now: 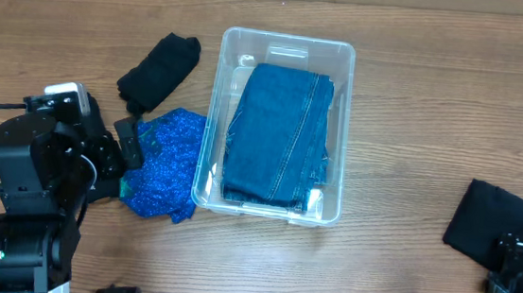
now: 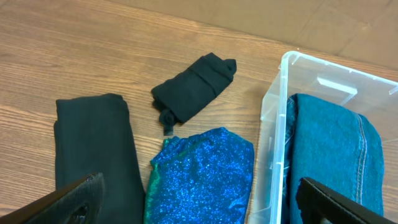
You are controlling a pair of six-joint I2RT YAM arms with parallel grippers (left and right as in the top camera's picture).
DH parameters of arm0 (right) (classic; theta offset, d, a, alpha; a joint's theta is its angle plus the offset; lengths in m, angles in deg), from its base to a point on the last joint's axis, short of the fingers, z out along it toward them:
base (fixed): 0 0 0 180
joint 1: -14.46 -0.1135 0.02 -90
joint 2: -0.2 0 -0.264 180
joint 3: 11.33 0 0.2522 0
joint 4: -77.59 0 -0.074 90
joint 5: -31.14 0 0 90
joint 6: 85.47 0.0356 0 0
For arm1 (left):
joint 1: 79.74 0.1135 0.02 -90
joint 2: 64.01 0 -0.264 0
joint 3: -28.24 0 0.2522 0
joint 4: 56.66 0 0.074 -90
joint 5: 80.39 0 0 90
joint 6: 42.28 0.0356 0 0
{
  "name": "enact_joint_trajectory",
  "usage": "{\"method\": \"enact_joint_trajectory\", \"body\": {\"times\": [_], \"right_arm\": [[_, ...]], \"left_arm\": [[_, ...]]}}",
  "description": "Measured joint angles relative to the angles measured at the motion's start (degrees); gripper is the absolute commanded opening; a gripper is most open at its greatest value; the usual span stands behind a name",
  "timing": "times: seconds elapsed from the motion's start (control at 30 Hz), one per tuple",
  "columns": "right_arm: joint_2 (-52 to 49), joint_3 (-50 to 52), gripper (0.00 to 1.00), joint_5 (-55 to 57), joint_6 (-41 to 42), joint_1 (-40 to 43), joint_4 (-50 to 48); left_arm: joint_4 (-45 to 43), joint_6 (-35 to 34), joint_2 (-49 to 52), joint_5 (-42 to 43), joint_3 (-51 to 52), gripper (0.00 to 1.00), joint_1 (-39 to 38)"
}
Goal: Pack container
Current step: 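Grasp the black cloth on the right with the right gripper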
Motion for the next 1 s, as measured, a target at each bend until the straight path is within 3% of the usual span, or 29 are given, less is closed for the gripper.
{"method": "enact_joint_trajectory", "body": {"times": [0.4,0.47,0.53,0.63,1.0], "right_arm": [[-5.8,-0.7,0.98,-8.6,2.1,0.5,-9.2],[-6.0,-0.7,0.9,-9.1,2.4,0.7,-9.4],[-6.4,-0.7,0.74,-9.0,2.5,0.8,-9.6],[-7.5,-0.5,0.61,-9.0,2.3,0.9,-9.8],[-8.8,-0.1,0.34,-8.0,2.3,1.1,-9.7]], "left_arm": [[0.0,0.0,0.0,0.0,0.0,1.0,0.0],[0.0,0.0,0.0,0.0,0.0,1.0,0.0],[0.0,0.0,0.0,0.0,0.0,1.0,0.0],[0.0,0.0,0.0,0.0,0.0,1.0,0.0],[0.0,0.0,0.0,0.0,0.0,1.0,0.0]]}}
